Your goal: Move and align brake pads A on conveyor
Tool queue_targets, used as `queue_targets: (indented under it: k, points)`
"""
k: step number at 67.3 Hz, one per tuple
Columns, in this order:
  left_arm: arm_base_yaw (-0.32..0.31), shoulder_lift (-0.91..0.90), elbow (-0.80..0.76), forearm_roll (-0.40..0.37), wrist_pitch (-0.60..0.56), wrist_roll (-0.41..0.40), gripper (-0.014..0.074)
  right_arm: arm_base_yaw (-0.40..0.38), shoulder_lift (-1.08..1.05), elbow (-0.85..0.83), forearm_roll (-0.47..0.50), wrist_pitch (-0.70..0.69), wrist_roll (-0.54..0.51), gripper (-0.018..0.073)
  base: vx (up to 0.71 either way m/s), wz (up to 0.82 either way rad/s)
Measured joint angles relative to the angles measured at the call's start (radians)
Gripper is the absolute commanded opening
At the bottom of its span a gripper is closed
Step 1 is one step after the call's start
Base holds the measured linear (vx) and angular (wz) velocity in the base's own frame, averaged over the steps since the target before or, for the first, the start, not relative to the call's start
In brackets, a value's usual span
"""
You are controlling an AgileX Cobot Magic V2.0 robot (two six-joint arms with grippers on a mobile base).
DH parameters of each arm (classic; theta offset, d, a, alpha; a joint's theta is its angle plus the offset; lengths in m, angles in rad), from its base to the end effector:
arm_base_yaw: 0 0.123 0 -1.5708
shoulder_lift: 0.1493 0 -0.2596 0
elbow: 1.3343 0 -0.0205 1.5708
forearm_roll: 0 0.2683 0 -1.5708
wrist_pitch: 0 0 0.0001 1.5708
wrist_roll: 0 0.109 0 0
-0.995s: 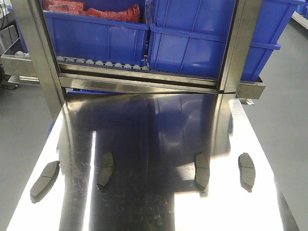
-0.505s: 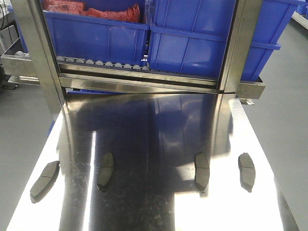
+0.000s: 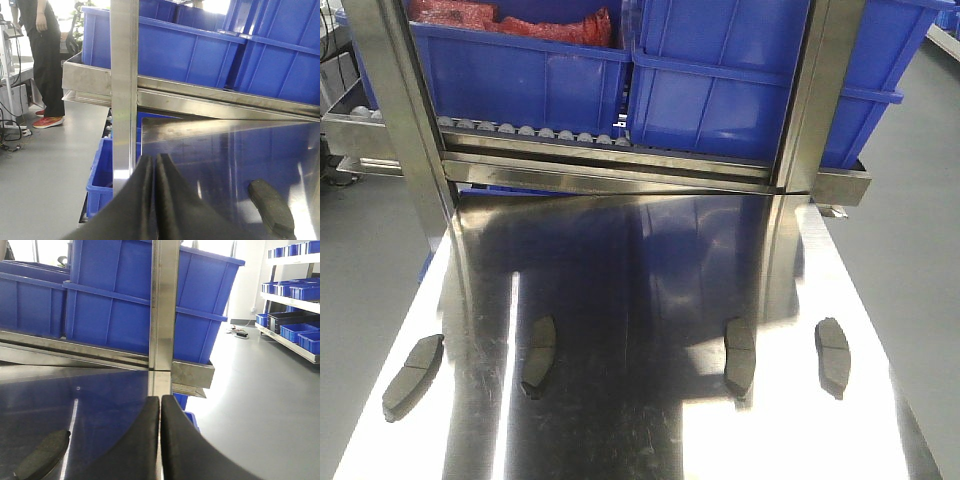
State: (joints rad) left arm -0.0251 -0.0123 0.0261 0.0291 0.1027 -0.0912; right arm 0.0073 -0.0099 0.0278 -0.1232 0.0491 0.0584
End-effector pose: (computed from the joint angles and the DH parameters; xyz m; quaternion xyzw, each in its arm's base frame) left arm 0.1178 -0.0026 0.1953 -0.0144 0.7172 -0.0294 0.6961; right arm 0.1181 0.0002 0.2002 -0.0230 0.6994 -0.0226 0.7140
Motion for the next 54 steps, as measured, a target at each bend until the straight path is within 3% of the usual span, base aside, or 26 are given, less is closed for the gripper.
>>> queue_targets:
  k: [17, 35, 48, 54]
  points:
    - [0.0, 0.0, 0.0, 0.0, -0.013, 0.0, -0.0006, 0.0, 0.0, 0.0, 0.0, 0.0, 0.0, -0.0011, 0.0, 0.0]
    - [0.0, 0.0, -0.002, 0.0, -0.234, 0.0, -0.0006, 0.0, 0.0, 0.0, 0.0, 0.0, 0.0, -0.0011, 0.0, 0.0]
    - [0.0, 0.031, -0.12, 0.0, -0.204, 0.0, -0.0006, 0.0, 0.0, 0.0, 0.0, 0.0, 0.0, -0.0011, 0.0, 0.0]
    - [0.0, 0.122, -0.211, 0.0, -0.125, 0.0, -0.0006, 0.0, 0.0, 0.0, 0.0, 0.0, 0.0, -0.0011, 0.0, 0.0]
